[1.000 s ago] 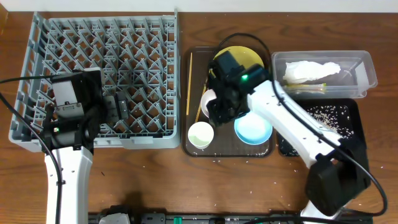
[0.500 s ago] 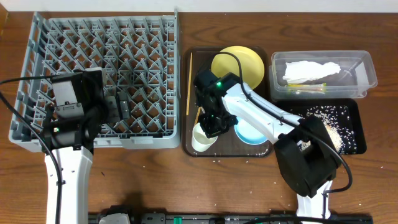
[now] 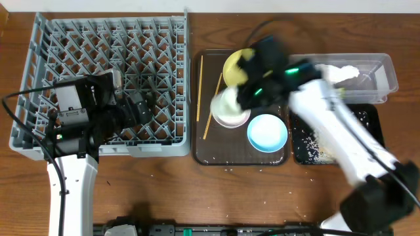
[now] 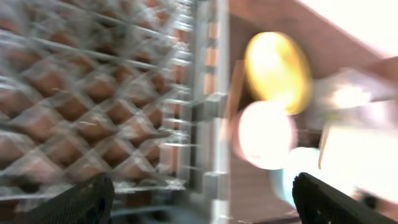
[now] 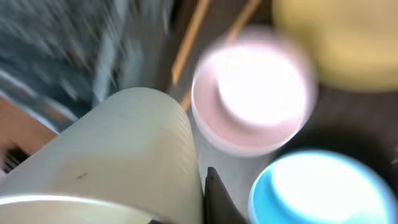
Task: Sort waste into correct bins and load items into the dishwasher
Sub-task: 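Grasp the white cup with the right gripper and lift it, then hand the white cup from the right gripper to the left gripper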
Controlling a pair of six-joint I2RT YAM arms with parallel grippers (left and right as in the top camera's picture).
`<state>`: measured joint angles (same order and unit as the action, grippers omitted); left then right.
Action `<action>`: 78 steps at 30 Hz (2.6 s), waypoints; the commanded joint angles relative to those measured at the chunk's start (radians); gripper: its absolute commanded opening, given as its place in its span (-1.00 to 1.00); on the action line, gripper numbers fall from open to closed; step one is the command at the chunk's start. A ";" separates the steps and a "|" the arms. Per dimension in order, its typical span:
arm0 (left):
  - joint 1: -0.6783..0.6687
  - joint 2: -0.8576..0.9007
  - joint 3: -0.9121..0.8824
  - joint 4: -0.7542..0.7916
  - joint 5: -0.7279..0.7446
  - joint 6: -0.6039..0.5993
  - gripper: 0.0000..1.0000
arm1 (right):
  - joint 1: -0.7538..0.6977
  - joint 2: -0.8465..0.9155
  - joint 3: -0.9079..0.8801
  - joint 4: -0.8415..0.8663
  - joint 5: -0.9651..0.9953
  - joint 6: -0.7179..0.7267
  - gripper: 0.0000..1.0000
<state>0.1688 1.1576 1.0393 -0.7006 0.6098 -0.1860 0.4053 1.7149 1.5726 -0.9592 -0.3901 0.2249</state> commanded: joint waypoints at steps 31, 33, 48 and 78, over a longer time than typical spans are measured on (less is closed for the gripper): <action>0.004 0.208 0.010 0.237 0.822 -0.328 0.97 | 0.102 0.201 -0.002 0.679 -0.845 0.089 -0.98; 0.004 0.208 0.010 0.237 0.840 -0.328 0.98 | 0.111 0.206 -0.002 0.679 -0.847 0.089 -0.98; 0.004 0.208 0.010 0.238 0.917 -0.328 0.58 | 0.138 0.271 -0.002 0.733 -0.896 0.106 -0.98; -0.005 0.207 0.010 0.231 0.963 -0.332 0.50 | 0.112 0.279 -0.002 0.922 -0.899 0.225 -0.88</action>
<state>0.1764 1.3674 1.0393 -0.4633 1.5196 -0.5236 0.5289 1.9823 1.5684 -0.0521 -1.3209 0.4168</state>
